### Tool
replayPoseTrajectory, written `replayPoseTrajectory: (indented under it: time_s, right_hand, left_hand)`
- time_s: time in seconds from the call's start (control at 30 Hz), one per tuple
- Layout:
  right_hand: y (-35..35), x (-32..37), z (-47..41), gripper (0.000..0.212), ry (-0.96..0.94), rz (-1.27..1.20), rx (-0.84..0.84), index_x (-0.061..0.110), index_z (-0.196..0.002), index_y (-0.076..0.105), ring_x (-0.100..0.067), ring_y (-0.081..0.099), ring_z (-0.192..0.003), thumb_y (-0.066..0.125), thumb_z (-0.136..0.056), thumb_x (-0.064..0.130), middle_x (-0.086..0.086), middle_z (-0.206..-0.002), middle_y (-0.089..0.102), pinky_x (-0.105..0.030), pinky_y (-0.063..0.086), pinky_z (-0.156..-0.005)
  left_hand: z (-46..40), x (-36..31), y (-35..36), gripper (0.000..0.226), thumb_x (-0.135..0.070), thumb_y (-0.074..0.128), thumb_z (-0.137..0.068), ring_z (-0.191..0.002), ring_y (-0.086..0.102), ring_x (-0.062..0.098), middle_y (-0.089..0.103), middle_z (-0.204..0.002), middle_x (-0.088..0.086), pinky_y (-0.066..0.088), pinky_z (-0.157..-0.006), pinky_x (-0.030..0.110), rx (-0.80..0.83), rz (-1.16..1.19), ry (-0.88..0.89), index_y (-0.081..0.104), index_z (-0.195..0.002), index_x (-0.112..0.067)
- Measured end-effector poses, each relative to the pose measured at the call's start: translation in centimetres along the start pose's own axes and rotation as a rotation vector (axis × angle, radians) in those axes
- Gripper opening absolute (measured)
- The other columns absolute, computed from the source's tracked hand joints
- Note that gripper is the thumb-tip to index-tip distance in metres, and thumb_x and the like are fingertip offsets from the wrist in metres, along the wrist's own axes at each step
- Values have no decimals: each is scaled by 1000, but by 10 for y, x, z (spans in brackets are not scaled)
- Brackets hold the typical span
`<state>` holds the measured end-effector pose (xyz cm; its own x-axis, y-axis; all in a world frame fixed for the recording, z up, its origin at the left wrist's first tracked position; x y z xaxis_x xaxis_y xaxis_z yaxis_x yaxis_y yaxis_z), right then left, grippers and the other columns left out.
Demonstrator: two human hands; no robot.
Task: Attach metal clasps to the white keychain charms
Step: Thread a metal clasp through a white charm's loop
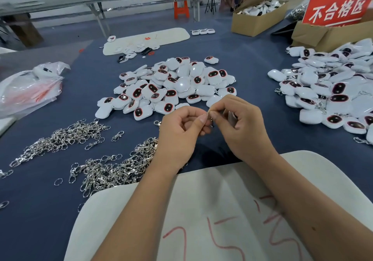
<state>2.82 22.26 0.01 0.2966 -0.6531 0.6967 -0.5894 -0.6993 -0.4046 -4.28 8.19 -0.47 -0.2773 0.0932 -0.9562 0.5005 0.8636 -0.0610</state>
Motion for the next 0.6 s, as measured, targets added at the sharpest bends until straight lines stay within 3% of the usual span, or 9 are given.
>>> replayPoseTrajectory:
  time_s: [0.17, 0.27, 0.43, 0.5, 0.57, 0.6]
  right_hand:
    - [1, -2, 0, 19, -46, 91, -47, 13, -81, 70, -14, 43, -59, 70, -94, -1, 7, -80, 64, -22, 36, -61]
    - [2, -3, 0, 15, -55, 104, -51, 13, -86, 74, -15, 53, -71, 71, -97, 4, 7, -82, 68, -25, 40, -65]
    - [3, -10, -2, 19, 149, -173, 126, 15, -95, 78, -11, 66, -83, 62, -104, 12, 6, -90, 76, -24, 50, -78]
    - [2, -11, -3, 20, 172, -242, 145, 17, -97, 79, -18, 64, -77, 62, -105, 12, 6, -89, 76, -27, 50, -74]
    - [1, -11, -4, 19, 181, -261, 141, 21, -95, 79, -34, 55, -71, 64, -104, 13, 7, -82, 74, -36, 47, -67]
    - [0, -11, -3, 18, 187, -267, 138, 22, -94, 79, -33, 48, -66, 66, -103, 13, 10, -75, 70, -34, 43, -62]
  left_hand:
    - [3, -5, 3, 13, 0, 59, -98, -68, 67, 10, 71, -77, 2, 54, -70, 23, -31, -164, 89, 70, -92, -3]
    - [3, -6, 2, 13, -2, 62, -96, -69, 67, 15, 69, -75, -2, 56, -70, 30, -53, -237, 166, 69, -87, -9]
    - [2, -6, 1, 12, -5, 65, -90, -74, 65, 19, 68, -76, -7, 53, -67, 29, -113, -359, 294, 70, -86, -16]
    - [1, -6, 1, 13, -5, 66, -90, -75, 65, 20, 68, -77, -7, 54, -68, 31, -130, -373, 330, 70, -86, -16]
    - [1, -6, 1, 12, -7, 65, -90, -76, 65, 20, 67, -78, -9, 53, -68, 30, -135, -388, 357, 69, -87, -18]
    - [1, -6, 1, 12, -8, 65, -91, -76, 66, 19, 67, -78, -9, 53, -68, 30, -131, -394, 364, 69, -87, -19]
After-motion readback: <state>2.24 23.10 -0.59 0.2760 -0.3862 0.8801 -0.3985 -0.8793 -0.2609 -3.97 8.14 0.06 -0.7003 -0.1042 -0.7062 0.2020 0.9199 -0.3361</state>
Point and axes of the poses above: each hand's wrist, its own z-axis away from the middle knuckle, its own y-axis out of the palm, x = y × z, the point moved 2 cm from there along -z, towards the middle knuckle
